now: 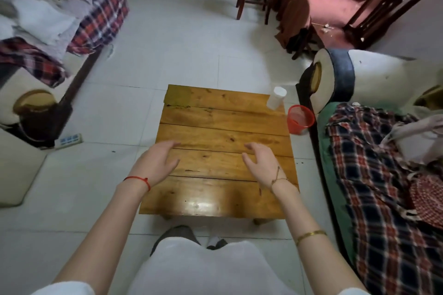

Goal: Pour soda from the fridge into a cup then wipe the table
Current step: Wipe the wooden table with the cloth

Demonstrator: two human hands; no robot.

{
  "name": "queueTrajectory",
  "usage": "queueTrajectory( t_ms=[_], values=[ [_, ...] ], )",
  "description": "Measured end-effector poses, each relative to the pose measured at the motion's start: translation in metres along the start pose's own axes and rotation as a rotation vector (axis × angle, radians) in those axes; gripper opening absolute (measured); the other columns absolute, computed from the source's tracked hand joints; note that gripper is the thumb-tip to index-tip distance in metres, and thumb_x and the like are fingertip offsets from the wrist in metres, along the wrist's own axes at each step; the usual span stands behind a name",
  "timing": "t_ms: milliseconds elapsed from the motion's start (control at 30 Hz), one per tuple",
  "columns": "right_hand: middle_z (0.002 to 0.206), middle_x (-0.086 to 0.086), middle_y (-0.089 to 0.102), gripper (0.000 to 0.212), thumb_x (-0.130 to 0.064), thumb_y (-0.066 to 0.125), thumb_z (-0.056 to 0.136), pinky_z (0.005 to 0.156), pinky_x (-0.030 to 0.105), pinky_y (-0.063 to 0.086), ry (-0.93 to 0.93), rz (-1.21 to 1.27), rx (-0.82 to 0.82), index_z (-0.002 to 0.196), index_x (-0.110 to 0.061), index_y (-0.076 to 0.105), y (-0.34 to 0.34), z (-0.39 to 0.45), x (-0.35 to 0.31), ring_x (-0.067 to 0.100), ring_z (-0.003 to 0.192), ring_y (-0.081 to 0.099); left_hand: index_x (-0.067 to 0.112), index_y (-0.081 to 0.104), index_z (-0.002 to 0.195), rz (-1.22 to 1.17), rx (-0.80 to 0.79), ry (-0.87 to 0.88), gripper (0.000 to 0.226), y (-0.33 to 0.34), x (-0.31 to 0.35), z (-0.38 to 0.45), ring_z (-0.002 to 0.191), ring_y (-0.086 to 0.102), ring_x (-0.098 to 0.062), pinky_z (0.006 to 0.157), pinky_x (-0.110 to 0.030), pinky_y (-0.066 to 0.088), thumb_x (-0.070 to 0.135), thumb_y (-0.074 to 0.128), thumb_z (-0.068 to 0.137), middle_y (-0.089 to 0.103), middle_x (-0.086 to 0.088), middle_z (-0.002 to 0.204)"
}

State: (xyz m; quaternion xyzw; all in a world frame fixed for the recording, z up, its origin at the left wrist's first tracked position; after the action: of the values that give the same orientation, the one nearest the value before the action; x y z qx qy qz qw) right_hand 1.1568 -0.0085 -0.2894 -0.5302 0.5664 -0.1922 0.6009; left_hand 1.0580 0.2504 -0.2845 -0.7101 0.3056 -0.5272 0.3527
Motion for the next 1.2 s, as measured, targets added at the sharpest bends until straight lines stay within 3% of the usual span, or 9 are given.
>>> queueTrajectory(
  t_ms=[200, 300, 567, 767, 900, 1000, 1100, 1200],
  values=[
    [0.132, 0.006, 0.057, 0.041, -0.033, 0.046, 0.099, 0.105, 0.041, 0.041, -0.053, -0.014, -0.092, 0.135, -0.014, 0.052, 0.009, 0.033, -0.008, 0.024, 0.125, 0.049, 0.021, 0.05, 0.14, -0.015, 0.05, -0.125, 0.046, 0.005, -0.014, 0.002, 0.126, 0.055, -0.021, 0.102, -0.033, 0.045, 0.029, 0.058, 0.096, 0.056, -0.001, 0.14],
    [0.131, 0.005, 0.059, 0.039, -0.031, 0.047, 0.099, 0.103, 0.035, 0.043, -0.047, 0.03, -0.1, 0.133, -0.013, 0.055, 0.017, 0.054, -0.011, 0.021, 0.124, 0.051, 0.021, 0.053, 0.138, -0.037, 0.064, -0.172, 0.043, 0.008, -0.028, 0.013, 0.12, 0.058, -0.02, 0.097, -0.032, 0.047, 0.029, 0.058, 0.096, 0.059, 0.0, 0.136],
    [0.105, 0.005, 0.071, 0.026, -0.025, 0.054, 0.096, 0.076, 0.02, 0.04, 0.187, 0.301, -0.055, 0.112, -0.01, 0.067, 0.03, 0.148, -0.014, 0.015, 0.091, 0.061, 0.013, 0.066, 0.119, -0.279, 0.144, -0.364, 0.028, 0.011, -0.074, 0.094, 0.083, 0.062, -0.014, 0.082, -0.024, 0.048, 0.017, 0.058, 0.093, 0.069, -0.001, 0.096],
    [0.099, 0.007, 0.072, 0.023, -0.022, 0.055, 0.093, 0.084, 0.025, 0.046, 0.276, 0.344, -0.081, 0.106, -0.009, 0.069, 0.057, 0.251, -0.032, 0.022, 0.094, 0.065, 0.015, 0.068, 0.115, -0.385, 0.184, -0.455, 0.024, 0.0, -0.123, 0.192, 0.082, 0.062, -0.013, 0.081, -0.025, 0.052, 0.017, 0.055, 0.094, 0.067, -0.001, 0.101],
    [0.093, 0.011, 0.074, 0.019, -0.022, 0.055, 0.093, 0.09, 0.036, 0.052, 0.351, 0.381, -0.126, 0.098, -0.01, 0.069, 0.101, 0.324, -0.034, 0.028, 0.092, 0.068, 0.011, 0.067, 0.116, -0.399, 0.221, -0.505, 0.025, 0.006, -0.162, 0.262, 0.082, 0.057, -0.013, 0.082, -0.024, 0.046, 0.018, 0.056, 0.095, 0.064, -0.001, 0.1],
    [0.093, 0.006, 0.07, 0.02, -0.023, 0.053, 0.095, 0.085, 0.027, 0.046, 0.397, 0.348, -0.2, 0.098, -0.009, 0.067, 0.136, 0.372, -0.034, 0.025, 0.096, 0.064, 0.008, 0.065, 0.12, -0.394, 0.212, -0.552, 0.027, 0.022, -0.193, 0.306, 0.09, 0.057, -0.016, 0.084, -0.026, 0.045, 0.018, 0.056, 0.096, 0.067, -0.01, 0.109],
    [0.086, 0.002, 0.059, 0.018, -0.025, 0.051, 0.096, 0.075, 0.024, 0.037, 0.455, 0.314, -0.236, 0.083, -0.016, 0.059, 0.169, 0.42, -0.029, 0.022, 0.087, 0.056, 0.005, 0.065, 0.119, -0.387, 0.217, -0.582, 0.027, 0.043, -0.223, 0.35, 0.09, 0.057, -0.018, 0.082, -0.026, 0.045, 0.016, 0.057, 0.096, 0.068, -0.015, 0.113],
    [0.086, 0.003, 0.058, 0.016, -0.029, 0.051, 0.094, 0.079, 0.026, 0.039, 0.493, 0.3, -0.23, 0.088, -0.017, 0.06, 0.209, 0.466, -0.017, 0.021, 0.087, 0.054, 0.003, 0.065, 0.118, -0.389, 0.21, -0.625, 0.027, 0.066, -0.252, 0.391, 0.1, 0.063, -0.026, 0.083, -0.027, 0.045, 0.016, 0.058, 0.096, 0.068, -0.017, 0.115]
  ],
)
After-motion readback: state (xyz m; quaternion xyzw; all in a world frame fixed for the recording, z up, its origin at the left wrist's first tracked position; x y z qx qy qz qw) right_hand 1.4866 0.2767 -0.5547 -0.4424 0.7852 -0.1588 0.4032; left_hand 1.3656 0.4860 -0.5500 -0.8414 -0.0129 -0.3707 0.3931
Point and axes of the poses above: each hand's wrist, its own z-axis towards the middle knuckle, its own y-axis out of the palm, x = y × z, the point moved 5 cm from there along z, towards the middle knuckle
